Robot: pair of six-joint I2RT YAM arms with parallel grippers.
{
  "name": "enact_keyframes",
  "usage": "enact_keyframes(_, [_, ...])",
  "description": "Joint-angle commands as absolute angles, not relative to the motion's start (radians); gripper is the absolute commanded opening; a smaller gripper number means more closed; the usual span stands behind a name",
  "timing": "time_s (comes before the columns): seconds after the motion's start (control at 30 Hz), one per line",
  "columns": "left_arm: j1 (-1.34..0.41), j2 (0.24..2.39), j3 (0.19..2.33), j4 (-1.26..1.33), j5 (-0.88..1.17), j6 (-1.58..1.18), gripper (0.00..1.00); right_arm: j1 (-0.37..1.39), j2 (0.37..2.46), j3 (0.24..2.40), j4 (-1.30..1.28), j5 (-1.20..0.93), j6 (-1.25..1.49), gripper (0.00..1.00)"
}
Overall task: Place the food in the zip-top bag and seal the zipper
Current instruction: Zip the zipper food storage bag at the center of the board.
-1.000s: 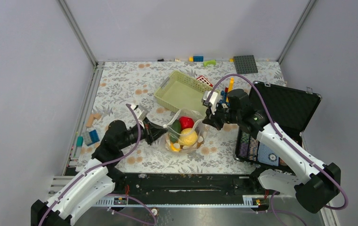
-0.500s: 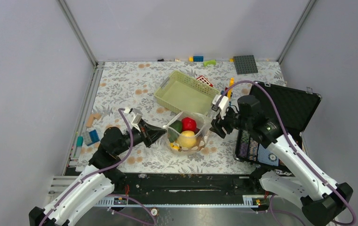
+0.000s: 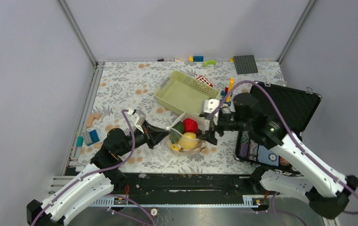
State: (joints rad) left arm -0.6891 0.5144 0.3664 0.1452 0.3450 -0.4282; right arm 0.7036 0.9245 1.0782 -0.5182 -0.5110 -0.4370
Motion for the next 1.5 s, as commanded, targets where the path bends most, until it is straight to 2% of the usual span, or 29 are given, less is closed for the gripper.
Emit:
enact_keyframes(0.0, [-0.705,0.525,0.427,0.185,0.289,-0.429,0.00,0.876,1.075,1.217,-0.494,-0.491,-0.537,0.89])
enact_keyframes(0.17, [-0.731,0.495,0.431,0.148,0.256,-0.415,0.00,0.917,1.223,1.329,-0.486,-0.545,-0.585,0.77])
enact_keyframes(0.37, [-0.739,0.469,0.415,0.142,0.253,-0.404,0.00,0.950,1.374,1.432,-0.494,-0.691,-0.652,0.69])
enact_keyframes(0.67, [-0.744,0.469,0.422,0.128,0.261,-0.393,0.00,0.983,1.530,1.572,-0.654,-0.676,-0.734,0.56])
enact_keyframes(0.9, [-0.744,0.457,0.416,0.128,0.271,-0.391,0.00,0.986,1.580,1.613,-0.692,-0.648,-0.744,0.47])
enact_keyframes(1.2, [-0.744,0.436,0.409,0.131,0.270,-0.390,0.00,0.986,1.606,1.624,-0.708,-0.616,-0.718,0.21])
enact_keyframes(1.47, [-0.744,0.382,0.379,0.111,0.189,-0.411,0.00,0.986,1.568,1.583,-0.707,-0.534,-0.702,0.15])
